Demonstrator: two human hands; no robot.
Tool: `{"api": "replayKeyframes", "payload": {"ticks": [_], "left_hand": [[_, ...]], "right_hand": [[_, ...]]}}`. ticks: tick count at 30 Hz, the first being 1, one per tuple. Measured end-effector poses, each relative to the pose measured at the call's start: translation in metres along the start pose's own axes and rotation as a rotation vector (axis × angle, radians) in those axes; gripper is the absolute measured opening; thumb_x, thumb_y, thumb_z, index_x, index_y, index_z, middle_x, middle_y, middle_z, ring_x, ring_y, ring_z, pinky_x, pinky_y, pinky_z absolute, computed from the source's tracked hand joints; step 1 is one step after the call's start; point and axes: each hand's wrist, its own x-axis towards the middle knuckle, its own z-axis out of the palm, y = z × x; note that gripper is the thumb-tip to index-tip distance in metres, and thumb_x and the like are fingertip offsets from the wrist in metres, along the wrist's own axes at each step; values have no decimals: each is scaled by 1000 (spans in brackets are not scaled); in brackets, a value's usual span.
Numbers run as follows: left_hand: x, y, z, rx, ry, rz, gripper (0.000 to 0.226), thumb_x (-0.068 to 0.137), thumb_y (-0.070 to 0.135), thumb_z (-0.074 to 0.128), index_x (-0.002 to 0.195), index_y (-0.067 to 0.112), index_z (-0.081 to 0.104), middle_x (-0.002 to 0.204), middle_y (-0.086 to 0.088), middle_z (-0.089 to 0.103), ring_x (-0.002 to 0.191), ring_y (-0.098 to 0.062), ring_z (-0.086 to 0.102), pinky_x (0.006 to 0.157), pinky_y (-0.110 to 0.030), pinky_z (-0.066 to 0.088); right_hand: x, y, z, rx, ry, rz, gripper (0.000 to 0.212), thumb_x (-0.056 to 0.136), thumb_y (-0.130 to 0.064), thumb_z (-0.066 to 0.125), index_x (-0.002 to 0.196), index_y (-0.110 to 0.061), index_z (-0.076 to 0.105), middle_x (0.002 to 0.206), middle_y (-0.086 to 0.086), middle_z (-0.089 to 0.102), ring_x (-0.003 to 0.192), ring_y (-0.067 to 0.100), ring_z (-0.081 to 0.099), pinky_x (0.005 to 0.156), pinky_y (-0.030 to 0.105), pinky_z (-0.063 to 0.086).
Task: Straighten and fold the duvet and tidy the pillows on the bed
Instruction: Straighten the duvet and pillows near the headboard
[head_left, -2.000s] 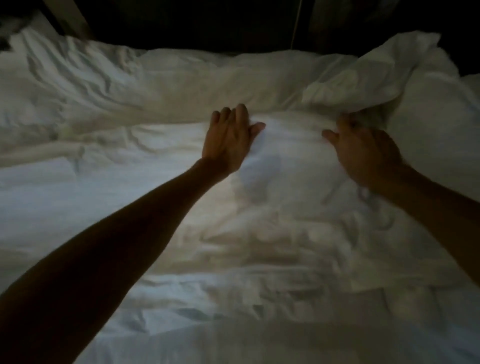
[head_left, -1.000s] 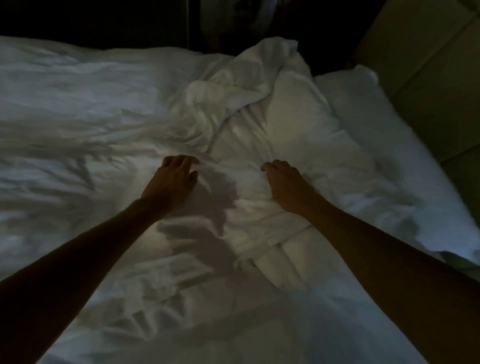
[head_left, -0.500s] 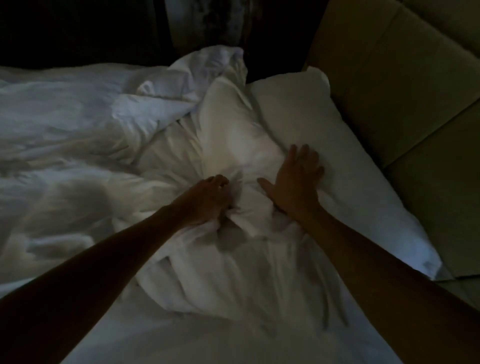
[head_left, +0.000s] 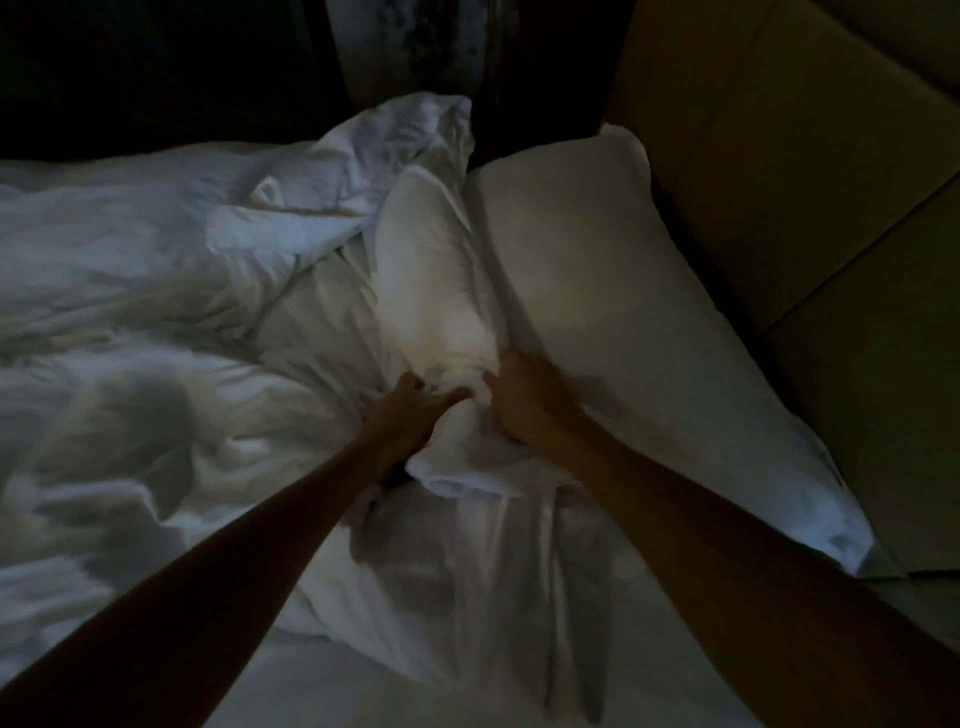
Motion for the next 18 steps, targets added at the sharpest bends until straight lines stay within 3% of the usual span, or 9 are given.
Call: {"api": "replayKeyframes", "payload": {"ticks": [1, 2, 4, 5, 8, 10, 12, 14, 18], "left_hand": [[-12, 17, -3, -176, 65, 2, 37, 83, 62, 49, 100, 31, 58, 105, -5, 60, 99, -23, 55, 83, -37, 48], [-17, 31, -5, -420, 132, -1, 31, 80, 56, 60, 90, 27, 57, 91, -5, 63, 87, -23, 59, 72, -35, 50], [-25, 69, -16, -718, 179, 79, 37, 75, 48, 69, 96, 22, 55, 79, -2, 61, 72, -17, 60, 64, -31, 49], [-26, 91, -22, -711, 210, 175, 39, 76, 46, 68, 104, 22, 54, 84, 0, 61, 74, -14, 59, 69, -31, 49], [-27, 153, -47, -429, 217, 421, 54, 83, 44, 61, 128, 23, 40, 118, 2, 57, 100, -10, 55, 88, -24, 42], [-19, 171, -60, -211, 239, 511, 64, 82, 51, 55, 135, 22, 36, 133, 2, 50, 117, -11, 48, 97, -23, 37], [-9, 168, -60, 10, 241, 507, 66, 81, 59, 48, 136, 23, 40, 137, -2, 49, 124, -21, 44, 104, -33, 35], [-3, 155, -45, 212, 280, 409, 70, 77, 70, 39, 135, 31, 41, 139, 1, 47, 125, -31, 40, 102, -43, 32], [2, 108, 19, 553, 358, 344, 74, 74, 79, 33, 135, 38, 39, 138, 3, 47, 118, -40, 41, 96, -52, 33]], "right_hand": [[-3, 4, -22, -34, -1, -21, 34, 100, -33, 44, 118, -6, 54, 124, 19, 57, 114, 36, 54, 88, 37, 44], [-5, 13, -48, -75, -5, -46, 35, 101, -35, 42, 117, -7, 54, 123, 20, 57, 113, 37, 55, 87, 38, 44], [-4, 34, -105, -165, 17, -104, 37, 101, -37, 38, 114, -7, 54, 119, 21, 57, 109, 37, 55, 87, 39, 44], [-4, 44, -134, -211, 27, -135, 37, 101, -37, 37, 113, -7, 55, 119, 21, 58, 108, 37, 55, 87, 39, 44], [-6, 70, -203, -248, 11, -144, 33, 100, -27, 42, 116, -2, 57, 120, 24, 57, 107, 39, 54, 88, 40, 42], [-4, 89, -213, -212, 52, -138, 28, 99, -20, 47, 123, -8, 56, 118, 22, 56, 106, 39, 53, 87, 39, 42], [-1, 102, -201, -163, 121, -115, 24, 97, -19, 49, 120, -21, 55, 111, 15, 57, 99, 36, 56, 81, 40, 48], [1, 108, -179, -203, 97, -52, 19, 98, -27, 48, 115, -18, 50, 106, 13, 59, 93, 34, 59, 76, 39, 49], [-5, 114, -122, -170, -49, 112, 51, 99, -52, 32, 119, -6, 41, 110, 19, 60, 98, 35, 61, 80, 40, 49]]}}
